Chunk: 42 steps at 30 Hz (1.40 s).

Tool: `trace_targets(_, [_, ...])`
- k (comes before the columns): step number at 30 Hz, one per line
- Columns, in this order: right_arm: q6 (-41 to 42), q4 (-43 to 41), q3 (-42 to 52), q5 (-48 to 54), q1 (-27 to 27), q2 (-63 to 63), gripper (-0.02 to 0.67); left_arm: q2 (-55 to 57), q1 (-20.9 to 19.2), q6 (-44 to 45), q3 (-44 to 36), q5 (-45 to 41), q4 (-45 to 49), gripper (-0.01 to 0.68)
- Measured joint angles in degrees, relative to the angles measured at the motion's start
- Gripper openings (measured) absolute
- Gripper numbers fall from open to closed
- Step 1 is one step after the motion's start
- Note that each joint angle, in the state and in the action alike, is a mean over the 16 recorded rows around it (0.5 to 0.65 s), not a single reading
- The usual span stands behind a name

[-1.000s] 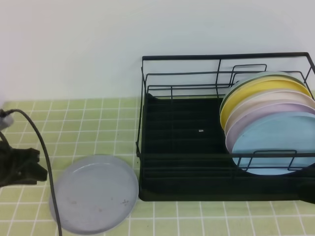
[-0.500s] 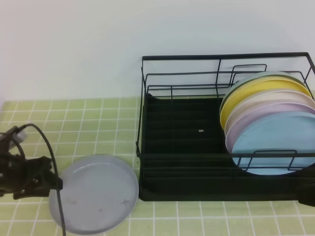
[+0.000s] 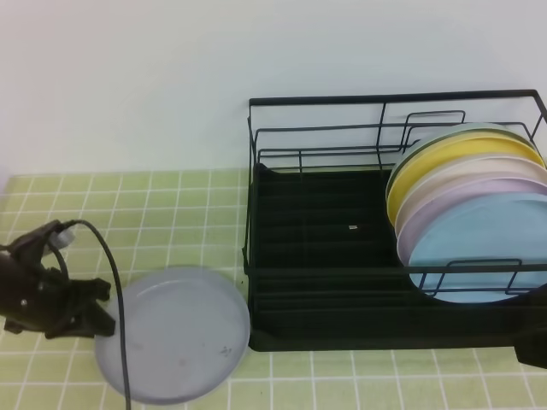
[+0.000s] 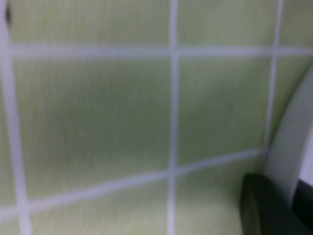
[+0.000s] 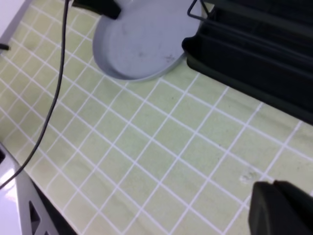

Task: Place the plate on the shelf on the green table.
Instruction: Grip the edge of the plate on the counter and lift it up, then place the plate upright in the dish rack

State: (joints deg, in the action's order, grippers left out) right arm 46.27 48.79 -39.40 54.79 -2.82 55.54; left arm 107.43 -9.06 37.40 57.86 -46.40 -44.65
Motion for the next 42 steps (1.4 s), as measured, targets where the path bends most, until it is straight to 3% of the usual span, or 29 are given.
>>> trace_targets(6, [0.0,0.0,0.0,0.6,0.0,0.0,-0.002,-0.5,0.1,-1.1,4.4,-4.4,1.4,0.025])
trace_targets(14, [-0.1,2.8,0.0,0.7,0.0,0.0,-0.002,-6.6,0.1,-3.2,11.8,-11.0,2.0,0.010])
trace_targets(25, [3.6,20.1,0.0,0.7,0.0,0.0,0.014,-23.3,2.3,-4.5,16.3,-14.3,-0.3,0.006])
trace_targets(30, [6.3,29.1,0.0,0.7,0.0,0.0,0.100,-30.3,6.4,-4.7,16.5,-14.9,-1.5,0.006])
trace_targets(42, [12.6,41.6,0.0,3.8,0.0,0.0,0.420,-38.8,19.5,-7.4,16.5,-13.8,-2.1,0.006])
